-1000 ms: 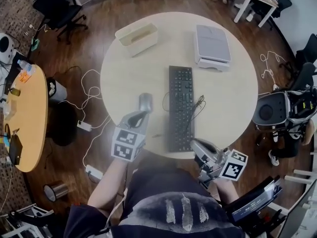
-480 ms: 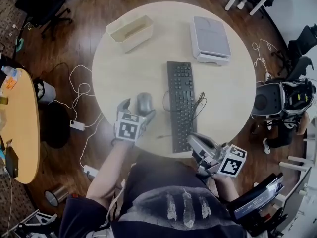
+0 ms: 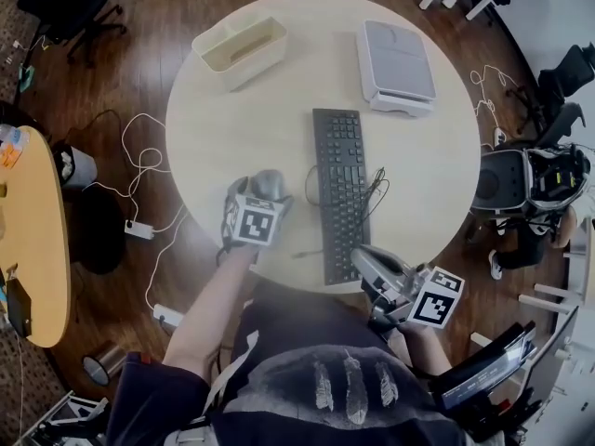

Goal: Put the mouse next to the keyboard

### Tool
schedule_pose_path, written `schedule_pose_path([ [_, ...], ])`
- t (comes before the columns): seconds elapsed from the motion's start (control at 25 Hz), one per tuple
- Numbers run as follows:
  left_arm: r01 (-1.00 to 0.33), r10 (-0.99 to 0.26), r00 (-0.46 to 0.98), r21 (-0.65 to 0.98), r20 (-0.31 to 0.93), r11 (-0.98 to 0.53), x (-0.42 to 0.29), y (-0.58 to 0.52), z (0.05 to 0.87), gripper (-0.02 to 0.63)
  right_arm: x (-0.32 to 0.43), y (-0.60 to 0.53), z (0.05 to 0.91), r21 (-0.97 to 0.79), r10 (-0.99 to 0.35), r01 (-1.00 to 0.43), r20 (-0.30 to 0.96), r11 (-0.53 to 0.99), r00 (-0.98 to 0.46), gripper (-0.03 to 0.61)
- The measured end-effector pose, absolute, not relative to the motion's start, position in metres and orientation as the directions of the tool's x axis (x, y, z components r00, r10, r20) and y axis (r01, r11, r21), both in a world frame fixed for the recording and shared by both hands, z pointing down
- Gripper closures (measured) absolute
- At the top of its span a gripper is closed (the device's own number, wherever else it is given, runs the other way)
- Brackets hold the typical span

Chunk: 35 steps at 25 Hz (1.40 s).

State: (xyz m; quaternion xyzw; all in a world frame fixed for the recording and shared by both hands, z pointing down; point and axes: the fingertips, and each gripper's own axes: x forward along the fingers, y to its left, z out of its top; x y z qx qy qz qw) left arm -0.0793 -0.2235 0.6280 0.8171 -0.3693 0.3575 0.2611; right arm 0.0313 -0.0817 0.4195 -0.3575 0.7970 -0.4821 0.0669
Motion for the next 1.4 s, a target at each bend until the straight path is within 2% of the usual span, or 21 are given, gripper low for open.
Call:
schedule_pose_path([
  [0.24,-0.799,-0.437,0.418,0.094,0.796,-0.594,-0.084,-0.220,0.642,0.127,0.039,-0.084,0.421,-0.812,-0.648,-0.521,0.252,0.262,-0.719,0.580],
  [0.64,-0.800,-0.432,0.419,0.100,0.799,-0.591,-0.088,-0.221,0.643,0.161,0.042,-0.084,0.418,-0.817,-0.658,-0.507,0.226,0.273,-0.719,0.580],
  [0.72,-0.807,-0.444,0.411,0.092,0.796,-0.583,-0.093,-0.226,0.642,0.191,0.044,-0.086,0.419,-0.816,-0.662,-0.506,0.218,0.279,-0.717,0.580],
  [0.8,-0.818,-0.451,0.398,0.088,0.799,-0.568,-0.099,-0.229,0.640,0.284,0.046,-0.086,0.418,-0.818,-0.667,-0.503,0.211,0.280,-0.715,0.580],
  [0.84,-0.822,-0.447,0.394,0.091,0.803,-0.562,-0.100,-0.230,0.640,0.289,0.047,-0.085,0.417,-0.818,-0.671,-0.504,0.210,0.277,-0.711,0.580],
  [1.28,-0.820,-0.422,0.398,0.110,0.815,-0.561,-0.098,-0.229,0.636,0.298,0.065,-0.068,0.409,-0.844,-0.718,-0.474,0.167,0.250,-0.676,0.580],
  [1.4,-0.846,-0.414,0.440,0.213,0.797,-0.489,-0.101,-0.229,0.632,0.298,0.065,-0.062,0.411,-0.867,-0.719,-0.439,0.149,0.236,-0.679,0.580],
])
